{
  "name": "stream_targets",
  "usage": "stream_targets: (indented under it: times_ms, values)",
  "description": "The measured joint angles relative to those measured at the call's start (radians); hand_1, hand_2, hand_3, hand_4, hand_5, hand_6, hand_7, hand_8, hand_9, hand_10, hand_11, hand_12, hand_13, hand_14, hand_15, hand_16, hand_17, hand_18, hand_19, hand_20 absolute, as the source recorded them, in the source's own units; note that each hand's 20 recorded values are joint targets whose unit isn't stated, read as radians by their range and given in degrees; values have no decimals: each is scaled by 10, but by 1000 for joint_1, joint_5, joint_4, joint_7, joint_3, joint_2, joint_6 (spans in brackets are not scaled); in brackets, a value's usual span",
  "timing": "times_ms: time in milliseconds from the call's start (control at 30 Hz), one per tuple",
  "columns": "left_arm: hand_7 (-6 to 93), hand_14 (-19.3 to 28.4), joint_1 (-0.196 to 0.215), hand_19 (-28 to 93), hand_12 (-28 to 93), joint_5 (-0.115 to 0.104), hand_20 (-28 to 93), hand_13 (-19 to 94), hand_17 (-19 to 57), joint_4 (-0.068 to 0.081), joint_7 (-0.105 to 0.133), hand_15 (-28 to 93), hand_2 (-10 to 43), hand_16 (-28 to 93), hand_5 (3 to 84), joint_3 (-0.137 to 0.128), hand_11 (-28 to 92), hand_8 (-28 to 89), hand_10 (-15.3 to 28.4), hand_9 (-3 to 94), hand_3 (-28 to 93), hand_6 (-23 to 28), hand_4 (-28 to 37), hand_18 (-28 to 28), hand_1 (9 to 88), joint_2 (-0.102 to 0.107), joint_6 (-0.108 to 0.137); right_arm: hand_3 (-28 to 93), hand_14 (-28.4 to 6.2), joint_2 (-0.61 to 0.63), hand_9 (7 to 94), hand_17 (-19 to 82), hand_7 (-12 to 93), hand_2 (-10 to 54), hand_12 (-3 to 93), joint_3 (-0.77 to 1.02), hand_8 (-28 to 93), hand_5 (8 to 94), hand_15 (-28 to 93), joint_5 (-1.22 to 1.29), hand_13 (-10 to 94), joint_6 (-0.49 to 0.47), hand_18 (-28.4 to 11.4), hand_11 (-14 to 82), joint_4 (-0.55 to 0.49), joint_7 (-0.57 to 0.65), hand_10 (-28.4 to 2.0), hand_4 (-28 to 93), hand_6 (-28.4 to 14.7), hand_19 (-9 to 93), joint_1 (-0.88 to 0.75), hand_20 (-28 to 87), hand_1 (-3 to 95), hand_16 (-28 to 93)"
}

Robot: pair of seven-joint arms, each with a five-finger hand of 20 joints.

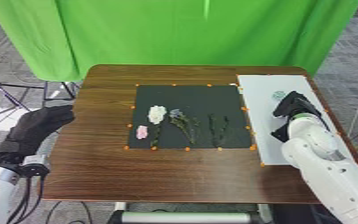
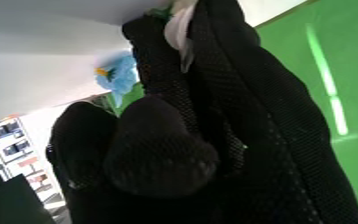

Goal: Arrange flowers

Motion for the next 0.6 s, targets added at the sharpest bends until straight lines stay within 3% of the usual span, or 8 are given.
stream_targets:
  times_ms: [267, 433, 600]
  values:
    - [109, 190, 3, 85, 128, -3, 181, 338, 20, 0, -1, 172, -25, 40, 491, -3, 175, -53, 143, 452, 615, 43, -210, 153, 246, 2, 0, 497, 3, 41, 883, 689, 139, -95, 258, -34, 79, 843, 667, -12, 937, 132, -129, 21, -93, -15, -123, -175, -2, 932, -24, 577, 686, 216]
    - [108, 191, 3, 85, 128, -8, 180, 339, 20, 1, -1, 173, -26, 39, 493, -4, 174, -53, 143, 452, 615, 45, -211, 153, 247, 7, 0, 502, 3, 63, 883, 689, 139, -95, 260, -57, 81, 844, 667, 16, 937, 129, -128, 19, -195, -46, -123, -179, -2, 932, -4, 583, 682, 217]
    - [109, 191, 0, 84, 128, -12, 180, 338, 20, 1, -1, 173, -24, 39, 492, -4, 175, -52, 143, 452, 613, 44, -212, 152, 248, 12, 0, 510, 4, 50, 881, 690, 139, -95, 261, -164, 83, 842, 666, 189, 937, 94, -129, 18, -215, -118, -123, -172, -1, 932, 110, 584, 673, 219]
